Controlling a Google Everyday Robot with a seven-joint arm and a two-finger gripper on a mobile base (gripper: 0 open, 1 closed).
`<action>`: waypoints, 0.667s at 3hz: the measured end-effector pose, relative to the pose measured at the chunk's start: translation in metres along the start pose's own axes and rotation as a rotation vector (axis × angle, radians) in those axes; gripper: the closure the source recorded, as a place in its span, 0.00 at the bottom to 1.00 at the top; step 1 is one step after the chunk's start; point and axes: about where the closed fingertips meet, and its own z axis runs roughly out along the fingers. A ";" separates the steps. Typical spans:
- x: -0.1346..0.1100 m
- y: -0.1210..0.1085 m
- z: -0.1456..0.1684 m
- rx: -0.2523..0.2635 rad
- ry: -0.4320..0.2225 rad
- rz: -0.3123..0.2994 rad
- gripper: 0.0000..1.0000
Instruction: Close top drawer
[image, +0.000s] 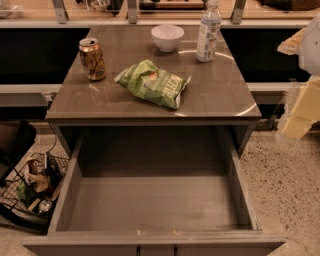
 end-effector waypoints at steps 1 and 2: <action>0.000 0.000 0.000 0.000 0.000 0.000 0.00; 0.012 0.007 -0.004 0.017 -0.011 -0.018 0.00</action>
Offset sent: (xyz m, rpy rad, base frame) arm -0.0262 -0.0281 -0.0069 0.0006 -0.0430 0.0420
